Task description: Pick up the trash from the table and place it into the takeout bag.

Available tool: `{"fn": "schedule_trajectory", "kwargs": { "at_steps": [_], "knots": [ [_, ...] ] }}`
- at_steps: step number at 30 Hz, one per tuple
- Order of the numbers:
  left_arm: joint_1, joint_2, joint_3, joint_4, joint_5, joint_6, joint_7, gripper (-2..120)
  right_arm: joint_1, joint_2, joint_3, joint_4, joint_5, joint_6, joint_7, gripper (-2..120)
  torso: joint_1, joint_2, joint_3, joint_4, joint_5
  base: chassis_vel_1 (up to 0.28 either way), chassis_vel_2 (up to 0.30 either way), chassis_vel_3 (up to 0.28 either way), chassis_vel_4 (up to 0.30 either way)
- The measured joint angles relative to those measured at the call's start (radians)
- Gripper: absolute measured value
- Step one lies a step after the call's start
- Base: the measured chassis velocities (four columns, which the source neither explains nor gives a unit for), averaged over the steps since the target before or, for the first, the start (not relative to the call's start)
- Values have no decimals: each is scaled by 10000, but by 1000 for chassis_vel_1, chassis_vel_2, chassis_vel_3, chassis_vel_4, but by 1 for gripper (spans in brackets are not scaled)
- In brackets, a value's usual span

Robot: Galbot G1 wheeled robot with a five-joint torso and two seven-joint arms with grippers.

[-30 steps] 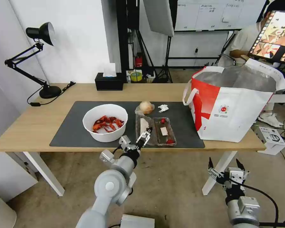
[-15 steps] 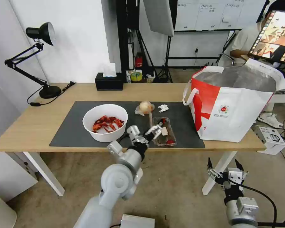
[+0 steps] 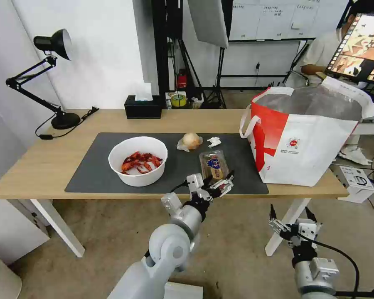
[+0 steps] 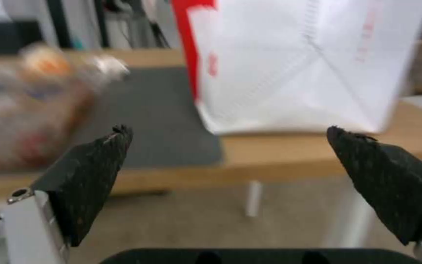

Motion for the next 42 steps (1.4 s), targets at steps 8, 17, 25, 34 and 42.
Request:
{"fn": "schedule_trajectory", "kwargs": {
  "at_steps": [8,17,25,34,42],
  "knots": [
    [-196,475,-192,365,1385,-469,588,54,858,-547,-651,181,2390,-796,230,100,0,0,0,1,0,0,0,0,0],
    [-358,892,-71,570,2142,-653,975,21,2406,-1303,-872,-6,5545,-1814,1062,100,1,0,0,0,0,0,0,0,0],
    [-105,1155,-266,597,2886,-859,1317,0,4404,-1780,-947,-1278,8595,-2733,1853,100,1,0,0,0,0,0,0,0,0],
    [-140,1142,-140,635,3166,-957,1437,0,6161,-1653,-1577,-2858,9888,-3343,2172,100,2,-1,1,1,0,0,0,0,0],
    [-352,955,196,1035,3848,-1283,1626,0,6810,-1159,-2085,-3612,9994,-3662,2391,100,2,0,0,0,-1,0,0,0,0]
  ]
}}
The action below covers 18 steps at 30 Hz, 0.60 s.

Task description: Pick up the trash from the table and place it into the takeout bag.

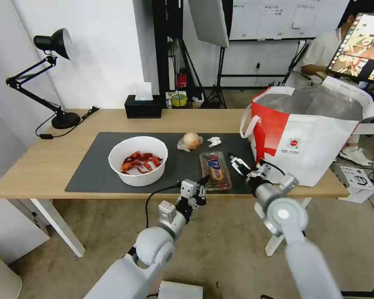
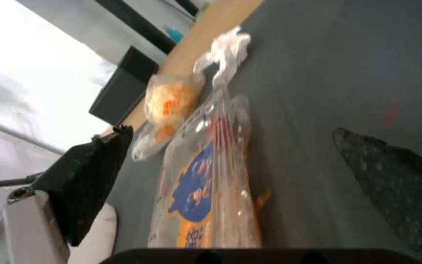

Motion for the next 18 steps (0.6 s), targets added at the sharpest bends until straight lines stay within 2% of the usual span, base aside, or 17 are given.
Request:
{"fn": "schedule_trajectory", "kwargs": {
  "at_steps": [12,18],
  "knots": [
    [-19,-31,115,586,375,-345,333,0,196,781,-98,-249,206,-552,432,100,-2,0,-1,0,-1,0,0,0,0],
    [-9,-62,126,735,479,-435,442,0,407,856,-154,-397,307,-758,641,100,-2,0,-2,-1,-1,0,0,0,0]
  ]
}}
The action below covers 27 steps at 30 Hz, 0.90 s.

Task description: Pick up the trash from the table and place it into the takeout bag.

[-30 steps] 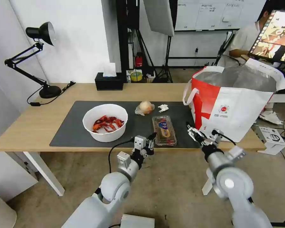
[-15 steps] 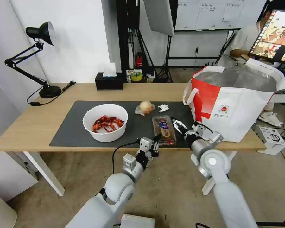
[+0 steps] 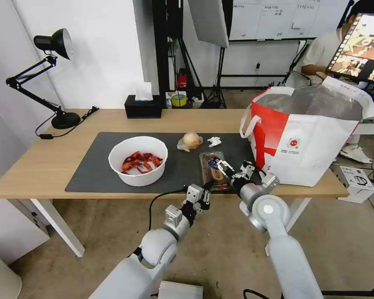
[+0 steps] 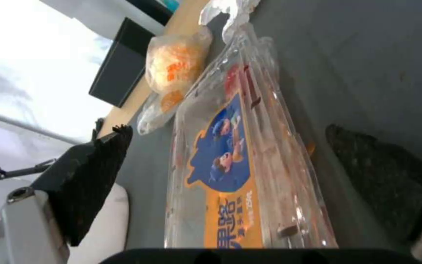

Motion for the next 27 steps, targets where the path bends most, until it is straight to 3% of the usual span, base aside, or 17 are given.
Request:
{"fn": "schedule_trajectory", "kwargs": {
  "at_steps": [13,19,22,27],
  "knots": [
    [76,-84,8,193,321,-52,169,0,27,64,-120,40,23,-349,200,100,0,1,-1,-2,0,0,0,0,0],
    [74,-152,11,287,330,-83,172,0,53,135,-174,-66,-356,-409,196,85,-2,2,-1,-2,1,0,0,0,0],
    [74,-192,13,321,335,-105,174,0,72,196,-223,-163,-459,-435,206,70,-1,2,0,-2,1,0,0,0,0],
    [105,-204,6,360,340,-182,179,0,78,235,-258,-244,-505,-438,247,57,-1,0,0,-1,1,0,0,0,0]
  ]
}}
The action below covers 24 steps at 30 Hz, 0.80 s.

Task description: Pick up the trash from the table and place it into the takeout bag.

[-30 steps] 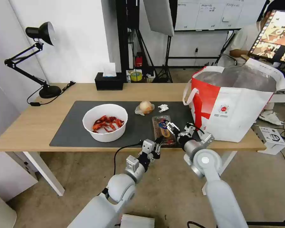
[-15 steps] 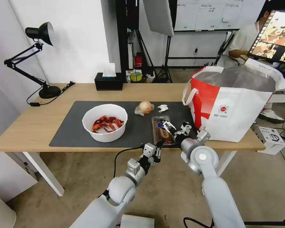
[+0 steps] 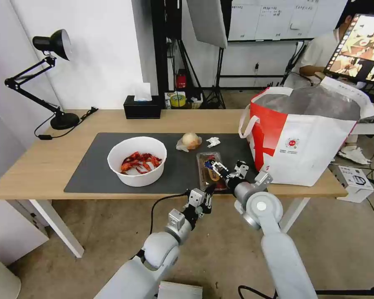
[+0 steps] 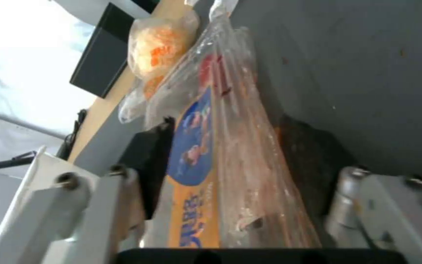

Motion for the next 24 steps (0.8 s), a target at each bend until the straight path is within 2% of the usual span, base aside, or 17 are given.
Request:
{"fn": "schedule_trajectory", "kwargs": {
  "at_steps": [7,8,10,11,14,15,18,19,21,23,24],
  "knots": [
    [70,22,-51,-42,-11,-41,6,0,-22,-5,-39,-51,-54,-4,18,27,0,-1,1,5,3,0,0,0,0],
    [70,22,-51,-42,-11,-41,6,0,-22,-5,-39,-51,-54,-4,18,27,0,-1,1,5,3,0,0,0,0],
    [62,28,-90,-46,-40,-39,10,0,15,-11,-46,-64,-65,-8,14,17,0,-1,1,6,3,0,0,0,0],
    [62,28,-90,-46,-40,-39,10,0,15,-11,-46,-64,-65,-8,14,17,0,-1,1,6,3,0,0,0,0],
    [69,48,-239,-74,-69,-37,34,0,65,-40,-56,-68,-54,-9,25,2,1,-2,2,7,3,0,0,0,0],
    [69,48,-239,-74,-69,-37,34,0,65,-40,-56,-68,-54,-9,25,2,1,-2,2,7,3,0,0,0,0],
    [124,181,-440,-189,-95,-32,37,13,61,-74,-58,-57,-54,-10,33,0,2,-1,2,6,1,0,0,0,0],
    [124,181,-440,-189,-95,-32,37,13,61,-74,-58,-57,-54,-10,33,0,2,-1,2,6,1,0,0,0,0],
    [179,249,-557,-283,-122,-30,35,24,43,-90,-57,-44,-58,-5,41,0,2,-2,2,6,2,0,0,0,0],
    [198,257,-601,-313,-129,-27,34,27,31,-99,-57,-35,-58,-2,41,0,3,-2,2,6,1,0,0,0,0],
    [228,261,-664,-364,-135,-27,34,32,9,-111,-56,-14,-59,2,42,0,3,-2,2,5,2,0,0,0,0]
  ]
}}
